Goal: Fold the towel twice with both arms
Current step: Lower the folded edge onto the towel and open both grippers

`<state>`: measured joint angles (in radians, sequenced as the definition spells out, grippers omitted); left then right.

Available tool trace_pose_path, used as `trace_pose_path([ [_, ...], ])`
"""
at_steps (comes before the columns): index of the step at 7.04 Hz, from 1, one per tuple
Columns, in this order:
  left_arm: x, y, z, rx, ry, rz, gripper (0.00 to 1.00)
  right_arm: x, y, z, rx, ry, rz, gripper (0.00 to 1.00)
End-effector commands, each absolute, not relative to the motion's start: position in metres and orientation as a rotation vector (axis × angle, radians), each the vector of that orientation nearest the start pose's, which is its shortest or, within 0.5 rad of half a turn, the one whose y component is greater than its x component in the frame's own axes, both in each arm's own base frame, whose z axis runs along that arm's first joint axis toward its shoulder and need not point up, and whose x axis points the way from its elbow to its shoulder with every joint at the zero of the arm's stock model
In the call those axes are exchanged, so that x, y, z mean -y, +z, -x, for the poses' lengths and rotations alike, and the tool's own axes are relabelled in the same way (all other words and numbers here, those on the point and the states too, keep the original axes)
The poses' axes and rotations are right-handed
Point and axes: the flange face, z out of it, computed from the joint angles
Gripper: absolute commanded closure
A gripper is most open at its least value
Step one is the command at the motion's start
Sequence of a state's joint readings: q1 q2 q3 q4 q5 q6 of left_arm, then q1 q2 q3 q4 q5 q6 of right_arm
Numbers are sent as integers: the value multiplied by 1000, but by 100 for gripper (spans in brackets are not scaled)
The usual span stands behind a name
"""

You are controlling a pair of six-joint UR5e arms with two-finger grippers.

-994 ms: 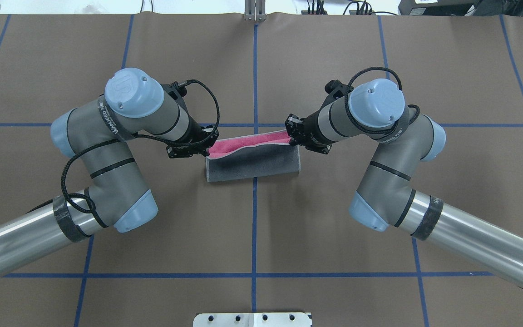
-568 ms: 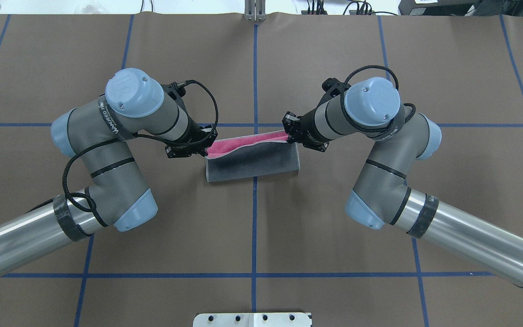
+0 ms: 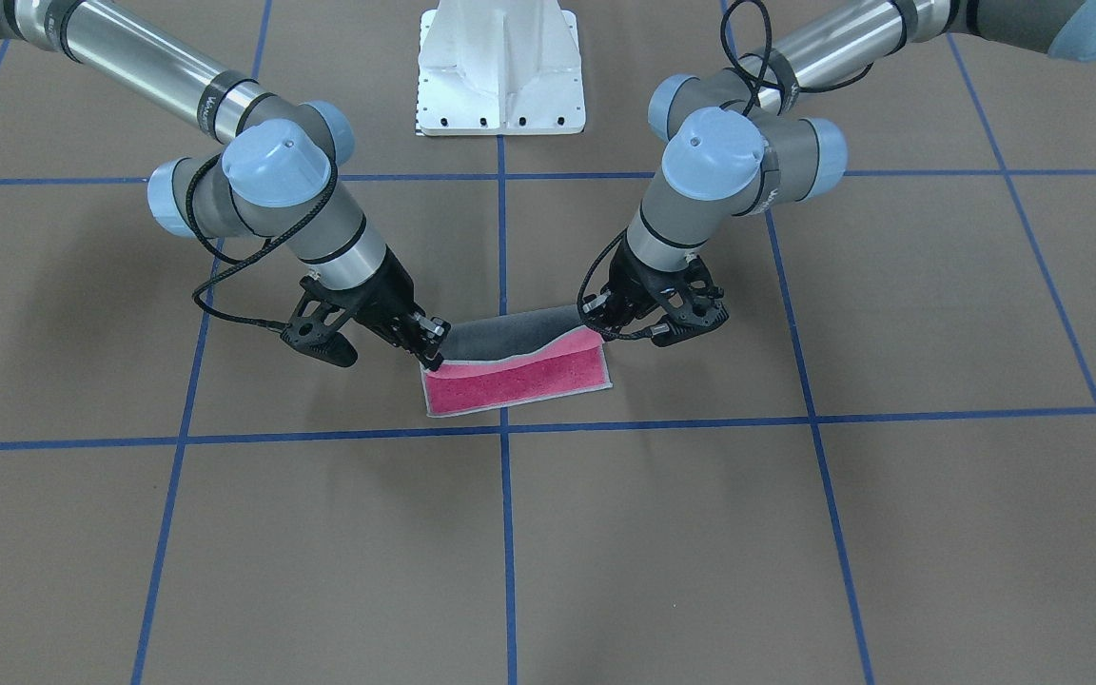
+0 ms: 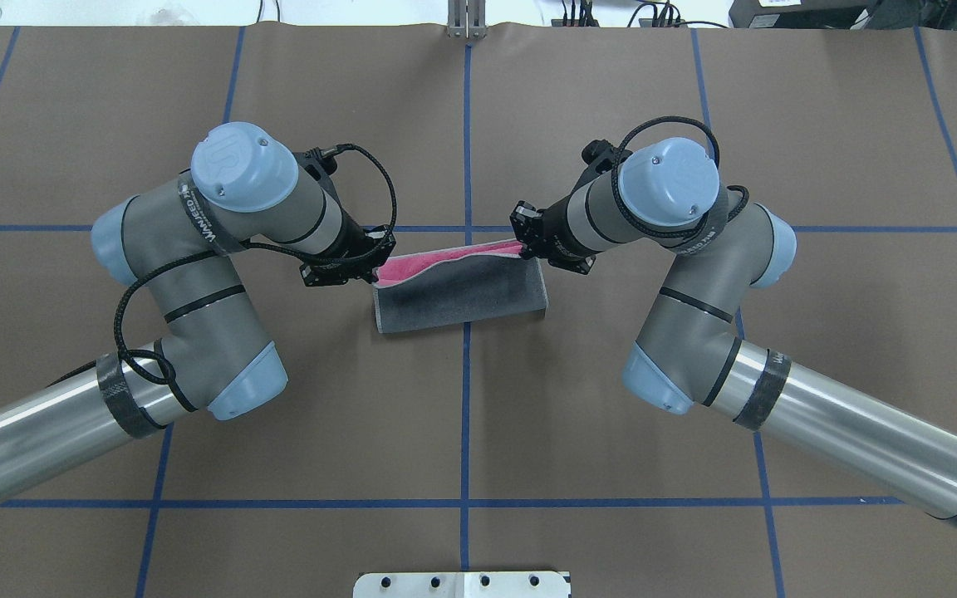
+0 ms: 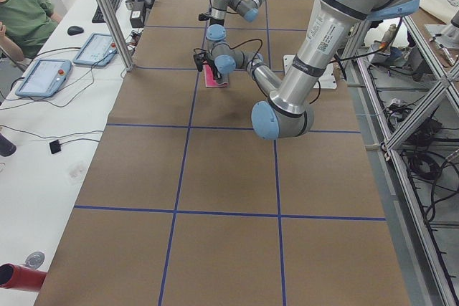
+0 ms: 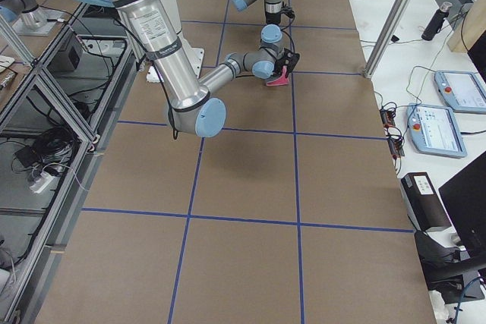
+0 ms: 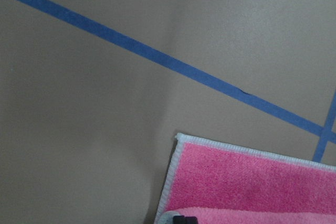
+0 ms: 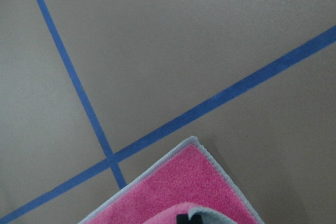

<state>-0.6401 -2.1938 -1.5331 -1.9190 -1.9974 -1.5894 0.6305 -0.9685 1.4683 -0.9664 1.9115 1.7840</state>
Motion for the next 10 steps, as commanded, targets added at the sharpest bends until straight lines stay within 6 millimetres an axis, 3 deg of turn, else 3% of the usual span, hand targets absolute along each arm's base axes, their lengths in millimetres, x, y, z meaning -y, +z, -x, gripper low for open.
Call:
trace_pose_path([
  [1, 498, 269, -513, -994, -410, 100, 100, 502, 281, 519, 1142, 565, 75, 100],
  [4, 499, 269, -514, -992, -412, 101, 100, 502, 281, 519, 1142, 565, 75, 100],
  [5, 499, 268, -514, -994, -414, 102, 91, 503, 279, 519, 1144, 565, 75, 82],
  [6, 499, 265, -516, -995, -449, 120, 28, 503, 279, 519, 1144, 565, 75, 43],
  [7, 500, 259, -516, -1003, -465, 123, 0, 503, 278, 519, 1145, 565, 75, 2],
  [10, 507, 258, -509, -1006, -497, 128, 0, 503, 279, 519, 1144, 565, 75, 1],
])
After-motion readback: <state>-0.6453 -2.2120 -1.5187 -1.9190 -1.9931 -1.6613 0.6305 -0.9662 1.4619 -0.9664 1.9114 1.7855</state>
